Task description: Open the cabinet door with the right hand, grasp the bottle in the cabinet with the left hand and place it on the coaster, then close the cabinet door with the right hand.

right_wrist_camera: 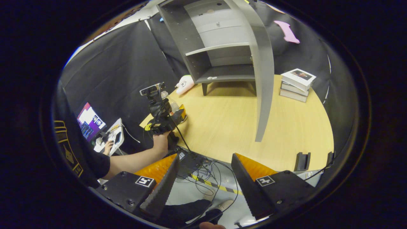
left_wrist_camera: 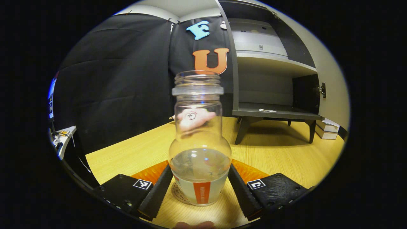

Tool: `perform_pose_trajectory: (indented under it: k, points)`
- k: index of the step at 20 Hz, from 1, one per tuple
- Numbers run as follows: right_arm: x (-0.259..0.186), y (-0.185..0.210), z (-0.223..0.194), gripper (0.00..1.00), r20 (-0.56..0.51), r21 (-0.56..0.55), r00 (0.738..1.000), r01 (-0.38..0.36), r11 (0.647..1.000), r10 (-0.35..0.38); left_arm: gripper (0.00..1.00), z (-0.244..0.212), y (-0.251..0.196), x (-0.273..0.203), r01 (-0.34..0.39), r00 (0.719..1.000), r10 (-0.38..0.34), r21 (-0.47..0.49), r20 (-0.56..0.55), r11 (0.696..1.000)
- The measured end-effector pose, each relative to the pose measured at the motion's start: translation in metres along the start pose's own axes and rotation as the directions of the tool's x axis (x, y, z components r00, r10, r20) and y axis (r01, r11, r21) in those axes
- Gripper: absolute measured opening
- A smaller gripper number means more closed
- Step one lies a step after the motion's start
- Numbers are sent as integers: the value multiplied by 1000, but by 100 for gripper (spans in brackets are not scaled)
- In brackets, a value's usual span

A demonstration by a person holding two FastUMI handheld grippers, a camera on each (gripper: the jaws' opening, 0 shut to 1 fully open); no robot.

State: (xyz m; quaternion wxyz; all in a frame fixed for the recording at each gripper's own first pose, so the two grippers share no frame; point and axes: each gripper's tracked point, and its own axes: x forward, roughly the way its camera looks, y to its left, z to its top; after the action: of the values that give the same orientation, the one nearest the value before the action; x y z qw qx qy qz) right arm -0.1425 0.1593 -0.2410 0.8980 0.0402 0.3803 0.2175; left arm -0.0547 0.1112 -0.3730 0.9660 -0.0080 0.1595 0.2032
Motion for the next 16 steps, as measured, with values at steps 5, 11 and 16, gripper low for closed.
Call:
perform_pose_trajectory:
  k: [5,11,16]
  points:
    - [-5,1,9,100,22,-10,1000,-6,1000,6,95,25,2,-9,-19,997,18,6,72,1000]
    - [-11,12,17,100,51,-31,998,-21,999,22,95,63,-4,-22,-6,989,-8,91,151,996]
    - [-18,21,22,99,69,-45,997,-44,998,47,96,91,1,-31,-14,981,-11,128,196,992]
